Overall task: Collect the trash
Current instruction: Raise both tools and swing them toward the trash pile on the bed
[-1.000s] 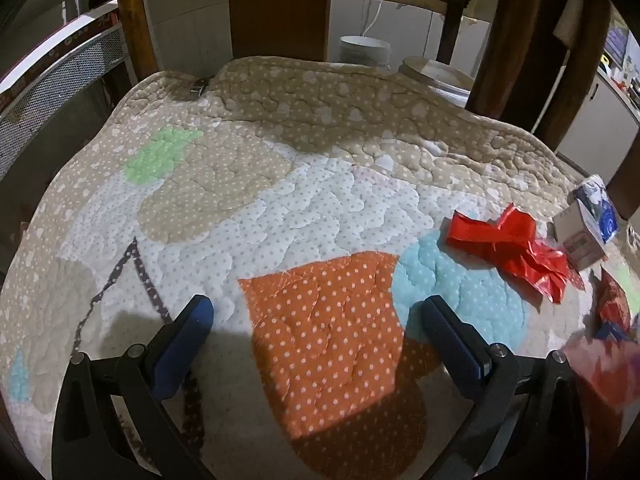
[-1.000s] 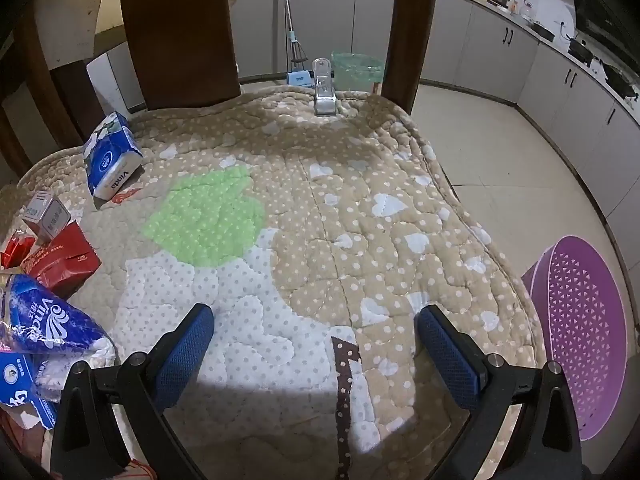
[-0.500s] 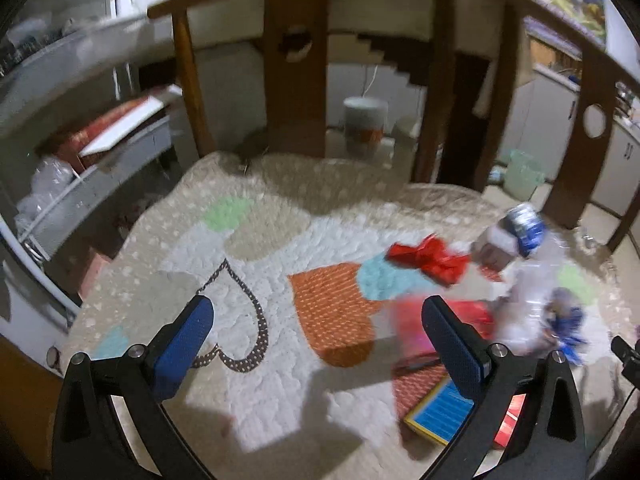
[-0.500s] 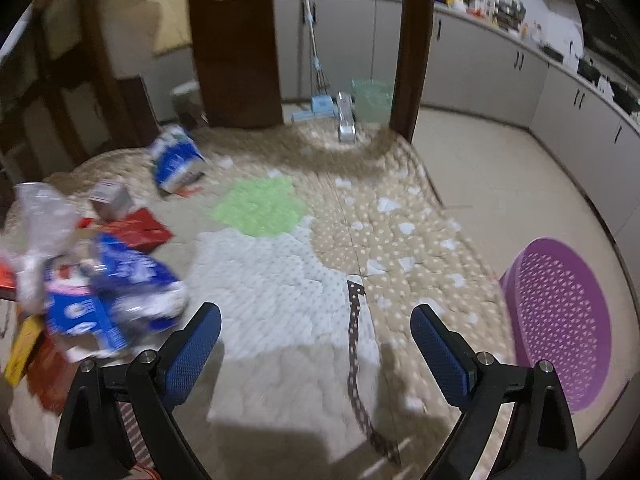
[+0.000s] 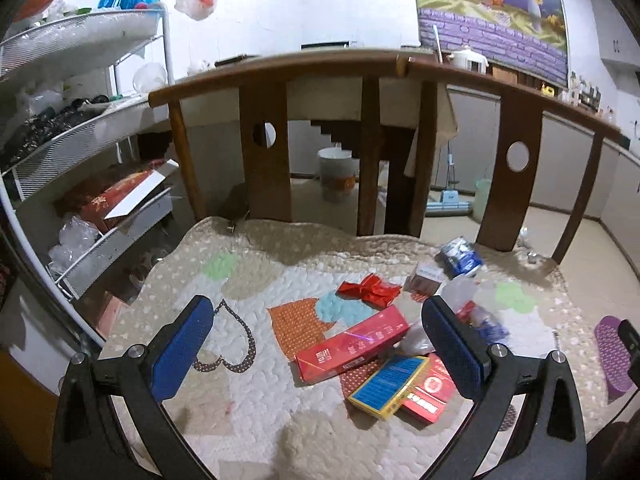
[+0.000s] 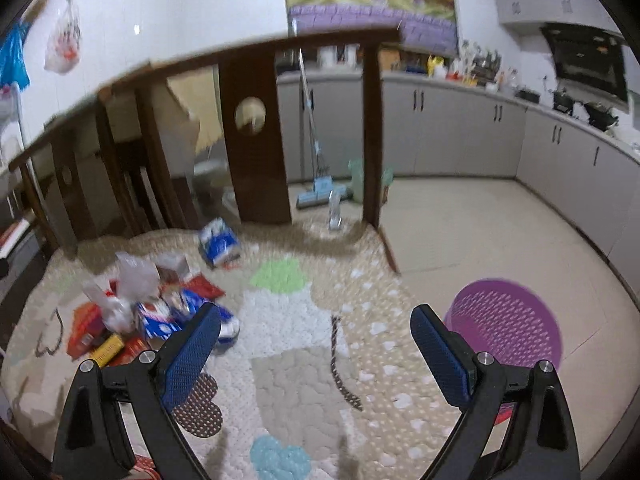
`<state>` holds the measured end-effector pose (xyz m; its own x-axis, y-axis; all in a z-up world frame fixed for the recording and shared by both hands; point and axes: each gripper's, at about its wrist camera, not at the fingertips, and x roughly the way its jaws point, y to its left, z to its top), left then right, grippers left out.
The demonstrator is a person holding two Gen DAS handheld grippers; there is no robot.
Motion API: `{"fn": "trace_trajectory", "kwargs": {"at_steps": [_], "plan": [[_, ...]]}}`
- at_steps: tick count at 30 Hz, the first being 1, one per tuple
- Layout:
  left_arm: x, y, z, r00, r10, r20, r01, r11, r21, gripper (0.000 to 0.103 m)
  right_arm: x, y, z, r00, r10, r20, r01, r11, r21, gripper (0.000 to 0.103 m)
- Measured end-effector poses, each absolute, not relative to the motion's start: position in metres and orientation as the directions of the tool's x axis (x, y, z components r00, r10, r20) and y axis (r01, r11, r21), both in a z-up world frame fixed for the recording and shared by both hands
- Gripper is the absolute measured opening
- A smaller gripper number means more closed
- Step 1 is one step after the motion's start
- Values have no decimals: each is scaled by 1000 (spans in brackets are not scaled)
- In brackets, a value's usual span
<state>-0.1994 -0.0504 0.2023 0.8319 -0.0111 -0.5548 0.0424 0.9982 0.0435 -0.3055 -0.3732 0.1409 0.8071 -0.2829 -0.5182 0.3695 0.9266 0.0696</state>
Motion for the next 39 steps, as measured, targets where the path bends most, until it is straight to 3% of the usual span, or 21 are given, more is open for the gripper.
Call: {"fn": "trace_trajectory", "kwargs": {"at_steps": [5, 11, 18, 30, 39], "plan": [[-220, -42, 223, 852, -40, -522, 51, 999, 6, 103, -337, -365, 162, 835, -367, -410, 423, 905, 52, 100], [-240, -36, 242, 864, -51, -501, 57, 998, -5, 103, -351, -358, 165, 836, -328, -440, 394, 916, 68, 100], [-257, -22, 250, 877, -4, -481, 29, 999, 44, 103, -367, -339, 180, 859, -310, -406, 363, 930, 57, 100], [-251, 28, 217, 826, 60, -561, -47, 998, 37, 103, -354, -319, 170, 839, -210, -501, 267, 963, 45, 100], [-249, 23, 191, 787, 23, -616, 10, 999, 50, 103, -345, -315, 161, 816, -151, -558, 236, 968, 83, 99]]}}
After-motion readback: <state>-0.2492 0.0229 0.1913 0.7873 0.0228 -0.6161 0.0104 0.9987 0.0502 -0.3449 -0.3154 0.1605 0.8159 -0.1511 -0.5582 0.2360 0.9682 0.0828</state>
